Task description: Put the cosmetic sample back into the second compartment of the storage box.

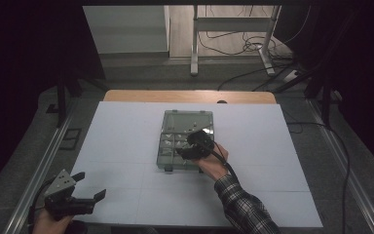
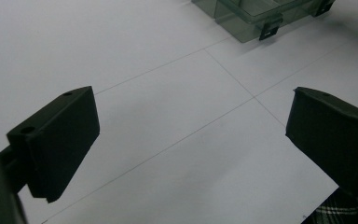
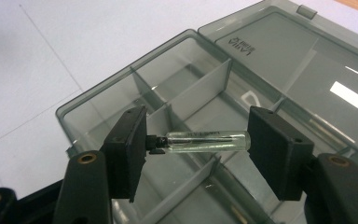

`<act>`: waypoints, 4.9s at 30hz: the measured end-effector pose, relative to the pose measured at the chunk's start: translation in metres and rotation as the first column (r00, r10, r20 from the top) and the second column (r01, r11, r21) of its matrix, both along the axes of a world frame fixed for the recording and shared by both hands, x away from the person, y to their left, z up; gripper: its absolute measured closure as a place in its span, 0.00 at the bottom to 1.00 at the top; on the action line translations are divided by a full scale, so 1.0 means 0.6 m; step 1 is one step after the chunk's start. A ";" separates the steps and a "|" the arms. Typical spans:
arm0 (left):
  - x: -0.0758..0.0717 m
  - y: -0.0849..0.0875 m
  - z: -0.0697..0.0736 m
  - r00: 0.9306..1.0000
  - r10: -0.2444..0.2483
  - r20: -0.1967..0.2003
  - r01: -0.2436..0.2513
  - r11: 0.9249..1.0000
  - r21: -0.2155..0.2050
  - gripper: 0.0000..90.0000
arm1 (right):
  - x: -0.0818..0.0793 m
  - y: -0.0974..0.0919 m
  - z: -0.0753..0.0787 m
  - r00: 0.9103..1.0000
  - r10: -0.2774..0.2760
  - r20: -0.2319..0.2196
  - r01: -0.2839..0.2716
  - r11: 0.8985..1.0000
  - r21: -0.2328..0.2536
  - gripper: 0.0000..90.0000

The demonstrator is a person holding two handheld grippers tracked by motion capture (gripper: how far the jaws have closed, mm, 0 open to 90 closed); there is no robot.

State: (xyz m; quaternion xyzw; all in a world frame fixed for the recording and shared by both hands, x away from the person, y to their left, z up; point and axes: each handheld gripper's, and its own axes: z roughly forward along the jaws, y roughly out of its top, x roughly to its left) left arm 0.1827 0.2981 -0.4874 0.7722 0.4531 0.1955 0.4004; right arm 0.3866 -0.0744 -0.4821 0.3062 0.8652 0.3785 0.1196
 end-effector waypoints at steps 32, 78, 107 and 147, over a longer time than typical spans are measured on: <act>0.002 0.001 0.000 1.000 -0.010 -0.006 0.010 1.000 -0.005 0.04 | 0.055 0.034 -0.019 0.999 -0.029 0.014 0.029 0.999 -0.036 0.41; 0.001 -0.003 0.000 1.000 -0.017 -0.005 0.017 1.000 0.008 0.04 | 0.007 -0.002 -0.002 0.997 0.027 -0.078 -0.028 0.999 -0.019 0.25; 0.001 -0.003 0.000 1.000 -0.020 -0.004 0.020 1.000 0.010 0.04 | -0.027 -0.032 0.021 0.998 0.024 -0.053 -0.026 0.999 -0.041 0.02; 0.001 -0.001 0.000 1.000 -0.029 -0.005 0.029 1.000 0.002 0.04 | -0.096 -0.092 0.024 0.997 0.042 -0.062 -0.042 0.999 -0.006 0.02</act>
